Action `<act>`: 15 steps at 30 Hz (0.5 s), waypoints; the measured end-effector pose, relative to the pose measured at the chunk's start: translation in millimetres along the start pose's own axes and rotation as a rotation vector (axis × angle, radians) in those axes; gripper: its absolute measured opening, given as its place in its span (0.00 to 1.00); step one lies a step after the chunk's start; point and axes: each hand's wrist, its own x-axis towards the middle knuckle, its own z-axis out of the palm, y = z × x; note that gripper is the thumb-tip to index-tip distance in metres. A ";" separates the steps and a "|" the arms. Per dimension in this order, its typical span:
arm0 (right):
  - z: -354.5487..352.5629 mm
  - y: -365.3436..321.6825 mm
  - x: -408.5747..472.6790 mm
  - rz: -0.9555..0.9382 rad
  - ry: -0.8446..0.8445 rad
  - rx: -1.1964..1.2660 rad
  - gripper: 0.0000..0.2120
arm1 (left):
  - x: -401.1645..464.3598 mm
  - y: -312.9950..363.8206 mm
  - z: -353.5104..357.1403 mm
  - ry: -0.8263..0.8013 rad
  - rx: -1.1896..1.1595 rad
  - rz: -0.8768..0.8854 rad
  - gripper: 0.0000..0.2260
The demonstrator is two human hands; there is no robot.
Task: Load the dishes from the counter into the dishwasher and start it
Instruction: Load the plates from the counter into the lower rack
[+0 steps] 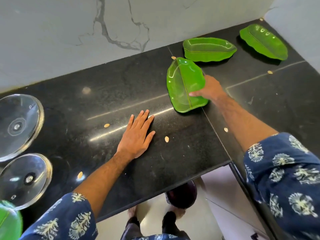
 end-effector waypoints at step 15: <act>19.5 65.3 -323.2 0.212 0.161 0.753 0.24 | -11.0 1.0 -10.2 0.023 -0.177 0.309 0.24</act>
